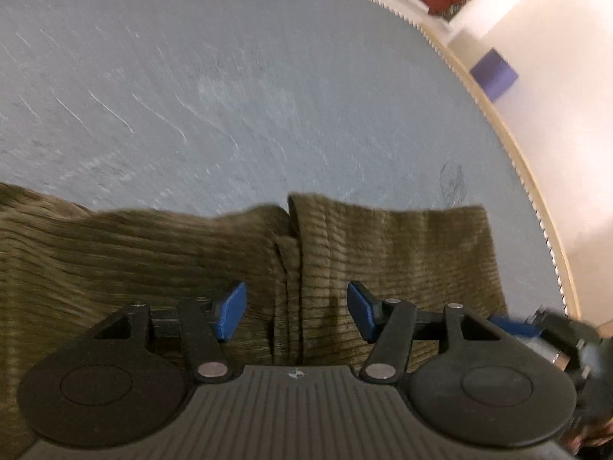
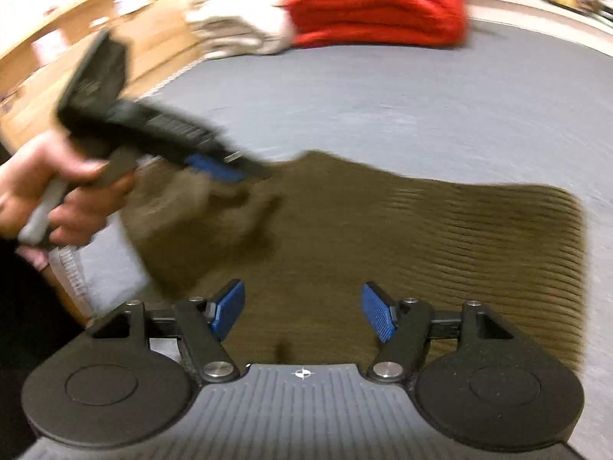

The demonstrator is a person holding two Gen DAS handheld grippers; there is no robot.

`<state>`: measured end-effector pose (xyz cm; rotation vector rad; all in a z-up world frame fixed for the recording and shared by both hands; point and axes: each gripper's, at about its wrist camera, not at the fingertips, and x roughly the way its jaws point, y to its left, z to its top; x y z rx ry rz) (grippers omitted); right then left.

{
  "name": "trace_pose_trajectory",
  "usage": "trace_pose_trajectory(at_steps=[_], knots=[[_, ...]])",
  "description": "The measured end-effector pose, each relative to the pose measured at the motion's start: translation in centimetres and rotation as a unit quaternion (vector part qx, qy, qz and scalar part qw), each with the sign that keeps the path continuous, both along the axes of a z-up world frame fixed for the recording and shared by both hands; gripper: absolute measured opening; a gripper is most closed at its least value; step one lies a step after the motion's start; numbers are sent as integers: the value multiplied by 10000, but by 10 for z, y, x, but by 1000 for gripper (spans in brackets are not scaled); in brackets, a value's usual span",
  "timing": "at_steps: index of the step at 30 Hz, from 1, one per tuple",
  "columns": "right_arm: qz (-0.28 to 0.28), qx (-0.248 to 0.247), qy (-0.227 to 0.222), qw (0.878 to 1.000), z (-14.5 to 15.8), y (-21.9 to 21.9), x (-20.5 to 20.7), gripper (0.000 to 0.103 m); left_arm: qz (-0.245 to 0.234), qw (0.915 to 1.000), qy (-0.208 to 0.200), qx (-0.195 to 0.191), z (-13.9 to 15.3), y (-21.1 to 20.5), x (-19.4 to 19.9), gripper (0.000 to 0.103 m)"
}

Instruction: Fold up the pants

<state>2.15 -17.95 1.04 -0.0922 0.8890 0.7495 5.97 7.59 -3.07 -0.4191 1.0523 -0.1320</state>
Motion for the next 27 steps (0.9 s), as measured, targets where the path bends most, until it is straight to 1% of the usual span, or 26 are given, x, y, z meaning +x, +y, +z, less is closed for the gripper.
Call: trace_pose_trajectory(at_steps=[1,2,3,5,6,8,10,11,12,13,14,15,16,17,19,20,21,22,23,25,26,27], knots=[[-255,-54,-45,9996,2,-9,1,71,-24,10000,33,87,-5,-4,3,68],[-550,-136,-120,9983,1,-20,5,74,-53,9998,19,179,-7,-8,5,71],[-894,-289,-234,9953,0,-31,10,81,-88,9997,2,222,-9,-10,8,76],[-1525,-602,-357,9858,-3,-52,20,87,-115,9995,-15,287,-10,-15,10,78],[-1840,-711,-304,9799,-7,-63,26,88,-136,9993,-17,352,-10,-17,10,78],[-2311,-798,-3,9696,-19,-81,34,88,-176,9986,-47,491,-10,-22,10,76],[-2593,-746,381,9622,-37,-89,40,89,-189,9967,-81,791,-8,-26,7,64],[-2656,-695,572,9599,-45,-92,41,89,-258,9944,-129,1018,-6,-30,4,54],[-2663,-654,696,9591,-49,-92,40,89,-352,9923,-230,1164,-2,-35,-1,37],[-2629,-641,757,9597,-53,-93,39,89,-439,9898,-358,1310,4,-39,-5,28],[-2573,-651,769,9611,-55,-92,36,90,-542,9861,-493,1493,11,-43,-9,23],[-2501,-677,756,9629,-54,-90,33,91,-628,9831,-626,1604,18,-47,-12,0],[-2417,-704,735,9650,-55,-89,29,91,-690,9797,-837,1685,27,-48,-16,0],[-2348,-716,732,9666,-56,-87,27,92,-631,9754,-1118,1791,40,-47,-20,0],[-2235,-701,777,9691,-53,-89,23,92,-244,9672,-1593,1962,63,-34,-23,0],[-2189,-688,808,9699,-53,-89,21,92,-17,9663,-1710,1922,71,-23,-21,0],[-2170,-684,821,9703,-54,-87,21,92,123,9700,-1666,1768,72,-12,-18,0],[-2161,-691,821,9705,-55,-85,19,92,169,9764,-1517,1530,69,-3,-13,0],[-2144,-697,821,9708,-54,-83,16,92,111,9837,-1284,1257,60,4,-9,0],[-2074,-689,842,9722,-58,-81,17,92,-54,9928,-760,922,36,5,-4,13],[-2047,-689,852,9727,-59,-81,16,92,-143,9957,-495,770,25,2,-3,37],[-2027,-691,863,9730,-60,-80,15,92,-272,9972,-306,630,15,-1,-2,59]])
